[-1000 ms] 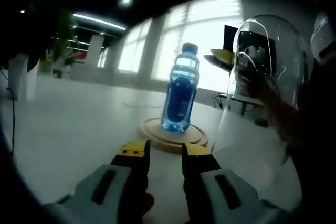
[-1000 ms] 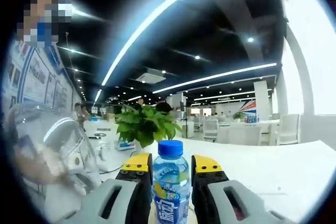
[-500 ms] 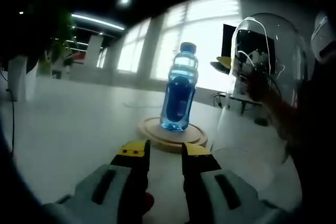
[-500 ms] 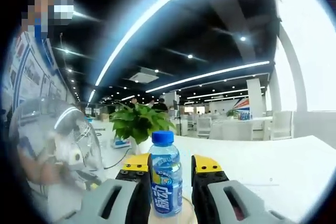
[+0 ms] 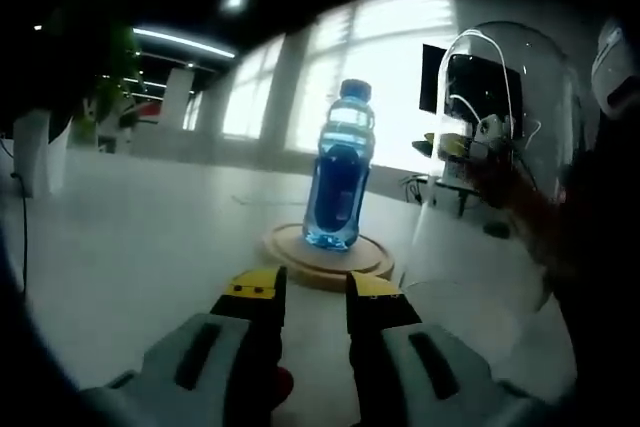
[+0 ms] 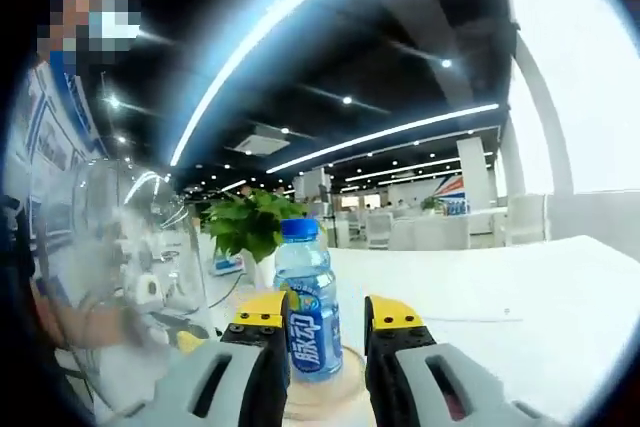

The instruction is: Open the cover put in the Mizone put the cover back on

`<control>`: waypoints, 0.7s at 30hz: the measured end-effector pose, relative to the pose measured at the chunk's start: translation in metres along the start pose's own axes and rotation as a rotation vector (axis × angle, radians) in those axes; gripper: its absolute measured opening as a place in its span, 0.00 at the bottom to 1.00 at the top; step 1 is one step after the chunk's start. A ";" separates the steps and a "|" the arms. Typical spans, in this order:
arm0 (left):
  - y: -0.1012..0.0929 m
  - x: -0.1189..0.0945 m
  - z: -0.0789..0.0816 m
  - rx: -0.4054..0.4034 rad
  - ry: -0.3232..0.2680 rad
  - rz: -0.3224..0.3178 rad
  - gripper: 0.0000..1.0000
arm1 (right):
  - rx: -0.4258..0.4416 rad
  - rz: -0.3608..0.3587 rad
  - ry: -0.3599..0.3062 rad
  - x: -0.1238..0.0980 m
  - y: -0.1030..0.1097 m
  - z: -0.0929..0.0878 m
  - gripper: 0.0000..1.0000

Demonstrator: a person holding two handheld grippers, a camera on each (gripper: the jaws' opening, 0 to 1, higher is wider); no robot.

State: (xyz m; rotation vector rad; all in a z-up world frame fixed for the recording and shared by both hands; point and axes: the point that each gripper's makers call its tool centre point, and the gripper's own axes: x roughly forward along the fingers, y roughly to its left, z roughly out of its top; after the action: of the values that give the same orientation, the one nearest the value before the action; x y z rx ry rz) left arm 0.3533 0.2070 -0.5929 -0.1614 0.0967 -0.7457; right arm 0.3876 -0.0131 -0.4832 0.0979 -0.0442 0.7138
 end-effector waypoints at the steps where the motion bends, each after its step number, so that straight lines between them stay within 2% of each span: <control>1: 0.001 0.000 0.000 -0.003 0.000 0.002 0.19 | 0.003 -0.002 -0.002 -0.002 -0.001 -0.002 0.22; 12: 0.001 -0.001 0.001 -0.001 -0.003 0.002 0.19 | 0.043 -0.034 0.030 -0.027 -0.010 -0.030 0.22; 21: 0.003 -0.001 0.002 -0.008 -0.010 0.005 0.19 | 0.021 -0.042 0.034 -0.040 -0.008 -0.042 0.22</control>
State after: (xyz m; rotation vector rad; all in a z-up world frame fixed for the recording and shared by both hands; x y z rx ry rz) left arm 0.3548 0.2103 -0.5919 -0.1723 0.0907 -0.7400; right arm 0.3631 -0.0409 -0.5289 0.1061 -0.0024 0.6737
